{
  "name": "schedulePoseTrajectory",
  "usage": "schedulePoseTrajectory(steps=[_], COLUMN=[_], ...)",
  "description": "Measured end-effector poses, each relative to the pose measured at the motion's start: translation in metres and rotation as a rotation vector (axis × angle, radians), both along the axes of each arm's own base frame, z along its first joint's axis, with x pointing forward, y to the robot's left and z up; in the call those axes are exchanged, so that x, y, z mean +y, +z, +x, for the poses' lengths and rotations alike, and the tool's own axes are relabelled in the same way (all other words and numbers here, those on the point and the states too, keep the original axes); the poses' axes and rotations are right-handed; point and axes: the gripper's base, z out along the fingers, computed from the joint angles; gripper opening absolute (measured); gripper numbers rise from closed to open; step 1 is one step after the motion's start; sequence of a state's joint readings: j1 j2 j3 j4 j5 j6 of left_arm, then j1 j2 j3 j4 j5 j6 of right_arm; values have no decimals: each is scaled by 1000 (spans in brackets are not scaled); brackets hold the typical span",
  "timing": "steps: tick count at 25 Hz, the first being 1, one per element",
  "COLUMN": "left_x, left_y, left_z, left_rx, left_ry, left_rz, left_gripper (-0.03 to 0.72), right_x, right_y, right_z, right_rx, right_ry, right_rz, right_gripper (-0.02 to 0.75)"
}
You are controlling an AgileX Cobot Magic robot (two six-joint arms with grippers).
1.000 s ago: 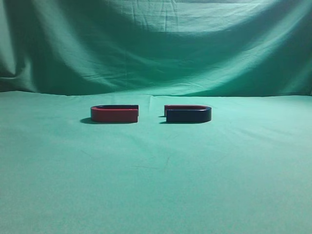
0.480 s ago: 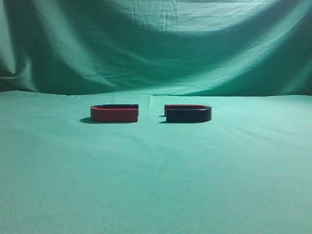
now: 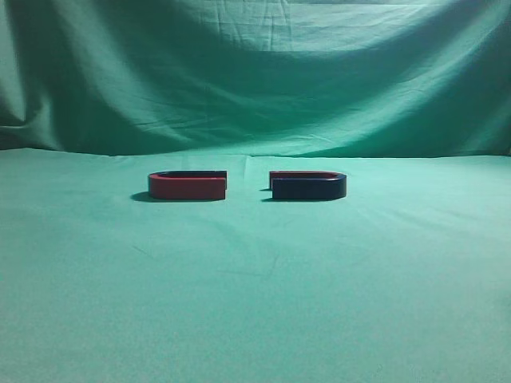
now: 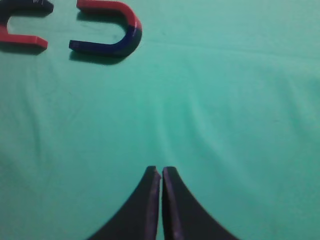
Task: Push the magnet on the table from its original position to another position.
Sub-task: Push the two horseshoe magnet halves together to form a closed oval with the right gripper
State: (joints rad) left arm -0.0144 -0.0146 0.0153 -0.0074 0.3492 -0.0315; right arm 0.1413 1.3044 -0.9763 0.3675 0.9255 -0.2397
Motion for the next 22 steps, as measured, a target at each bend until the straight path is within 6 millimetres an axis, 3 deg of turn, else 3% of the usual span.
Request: schedulePoseTrajectory(steps=[5,13,17,22], left_x=[0,0,0,0], left_y=[0,0,0,0], left_z=[0,0,0,0], left_rx=[0,0,0,0], left_ry=[0,0,0,0], left_rz=[0,0,0,0], left_gripper=[372,372,372,372], right_x=[35,57,63,68], right_y=[-19,-60,-80,-102], right_z=[43,120,145,162], right_rx=[91,205,234,277], right_ry=[49,25,26,30], right_rz=[-13,-41,-46,-54], right_gripper=[0,0,0,0])
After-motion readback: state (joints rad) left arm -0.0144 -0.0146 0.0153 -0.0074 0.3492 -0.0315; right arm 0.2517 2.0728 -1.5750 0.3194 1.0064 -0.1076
